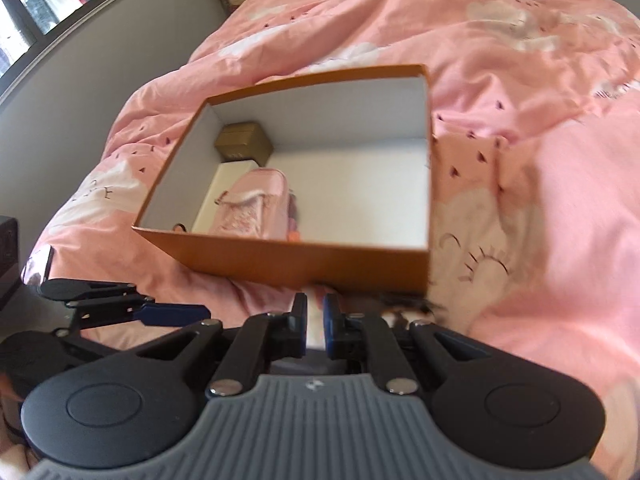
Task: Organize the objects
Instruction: 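Grasp the black phone case beside the plush toys with the left tool, then lift the black phone case with the left tool while the right tool grasps the red card box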
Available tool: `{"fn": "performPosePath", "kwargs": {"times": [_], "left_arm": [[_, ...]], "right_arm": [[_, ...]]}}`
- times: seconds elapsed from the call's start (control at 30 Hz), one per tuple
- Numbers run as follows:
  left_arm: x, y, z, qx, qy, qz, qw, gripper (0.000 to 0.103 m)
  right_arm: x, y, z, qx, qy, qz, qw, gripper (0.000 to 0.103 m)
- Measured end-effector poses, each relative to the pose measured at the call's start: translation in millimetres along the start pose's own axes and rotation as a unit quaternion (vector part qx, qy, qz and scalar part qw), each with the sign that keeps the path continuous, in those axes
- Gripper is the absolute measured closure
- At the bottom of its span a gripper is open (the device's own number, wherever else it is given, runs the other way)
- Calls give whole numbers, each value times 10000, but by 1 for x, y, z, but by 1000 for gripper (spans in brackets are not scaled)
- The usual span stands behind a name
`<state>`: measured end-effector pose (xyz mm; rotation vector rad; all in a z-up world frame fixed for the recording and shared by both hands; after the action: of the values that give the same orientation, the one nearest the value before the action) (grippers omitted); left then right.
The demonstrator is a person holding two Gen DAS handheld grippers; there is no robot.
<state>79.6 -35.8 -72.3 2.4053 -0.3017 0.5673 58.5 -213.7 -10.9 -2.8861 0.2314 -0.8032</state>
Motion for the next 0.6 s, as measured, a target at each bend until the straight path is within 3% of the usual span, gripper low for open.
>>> {"fn": "performPosePath", "kwargs": {"times": [0.27,0.53,0.6], "left_arm": [[-10,-5,27,-314,-215,-203,9991,21],[-10,-3,49,-677,-320,-313,9967,18],[-9,1,48,-687,-294,-256,9969,30]], "right_arm": [[-42,16,-4,-167,-301,353,9988,93],[-52,19,10,-194,-377,434,9982,95],[-53,20,11,-208,-373,440,9981,95]]}}
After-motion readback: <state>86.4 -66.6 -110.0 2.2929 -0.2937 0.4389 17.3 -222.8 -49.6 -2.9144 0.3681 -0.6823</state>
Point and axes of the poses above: each gripper's, at about its wrist camera, not at the fingertips, and z roughly the way its jaws point, y to its right, x to its top, the point moved 2 cm from there along z, roughly the way its jaws point, and after that the axes turned 7 degrees about -x, right-handed, at the moved point
